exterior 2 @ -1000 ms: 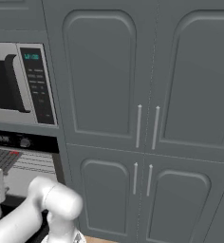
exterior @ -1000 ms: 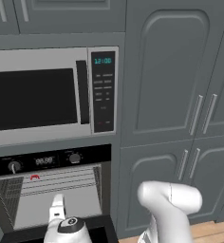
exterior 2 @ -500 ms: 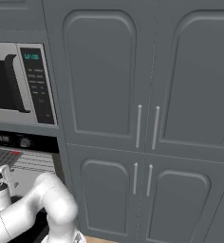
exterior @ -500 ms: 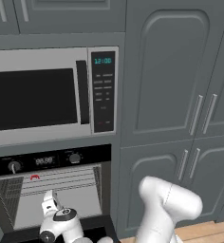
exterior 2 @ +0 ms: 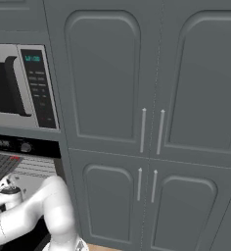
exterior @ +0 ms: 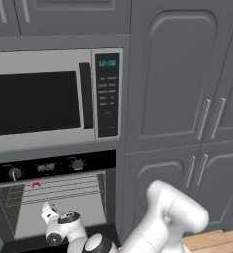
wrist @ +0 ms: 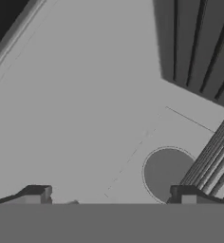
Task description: Take the fish from the oven and place it on the plate on the counter.
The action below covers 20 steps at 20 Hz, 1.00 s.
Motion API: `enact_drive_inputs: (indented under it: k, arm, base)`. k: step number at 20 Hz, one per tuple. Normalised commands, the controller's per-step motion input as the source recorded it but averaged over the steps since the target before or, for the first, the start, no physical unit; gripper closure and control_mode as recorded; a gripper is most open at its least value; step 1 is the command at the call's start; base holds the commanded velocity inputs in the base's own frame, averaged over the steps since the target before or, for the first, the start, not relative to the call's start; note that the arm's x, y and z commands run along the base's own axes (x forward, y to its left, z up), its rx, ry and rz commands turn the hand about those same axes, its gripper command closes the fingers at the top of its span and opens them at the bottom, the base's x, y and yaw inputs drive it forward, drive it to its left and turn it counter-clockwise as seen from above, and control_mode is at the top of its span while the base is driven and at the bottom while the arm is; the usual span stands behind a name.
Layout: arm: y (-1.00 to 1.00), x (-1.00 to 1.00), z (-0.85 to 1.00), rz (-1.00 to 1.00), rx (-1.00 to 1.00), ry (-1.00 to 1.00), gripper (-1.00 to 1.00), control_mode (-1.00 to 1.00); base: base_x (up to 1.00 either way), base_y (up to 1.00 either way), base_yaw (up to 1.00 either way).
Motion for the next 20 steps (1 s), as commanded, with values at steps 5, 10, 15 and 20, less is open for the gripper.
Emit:
enact_drive_inputs:
  k: [5, 10, 15, 20]
  arm:
    - [0.37, 0.05, -0.12, 0.00, -0.18, -0.12, -1.00, -1.00]
    - [0.38, 0.00, -0.02, 0.00, -0.14, -0.30, -1.00, -1.00]
    - [0.24, 0.04, -0.20, 0.00, -0.15, -0.28, -1.00, -1.00]
    - [0.16, 0.00, -0.28, 0.00, -0.07, -0.23, -1.00, -1.00]
  base:
    - [0.00, 0.00, 0.00]
    - [0.00, 0.00, 0.00]
    - [0.00, 0.00, 0.00]
    - [0.00, 0.00, 0.00]
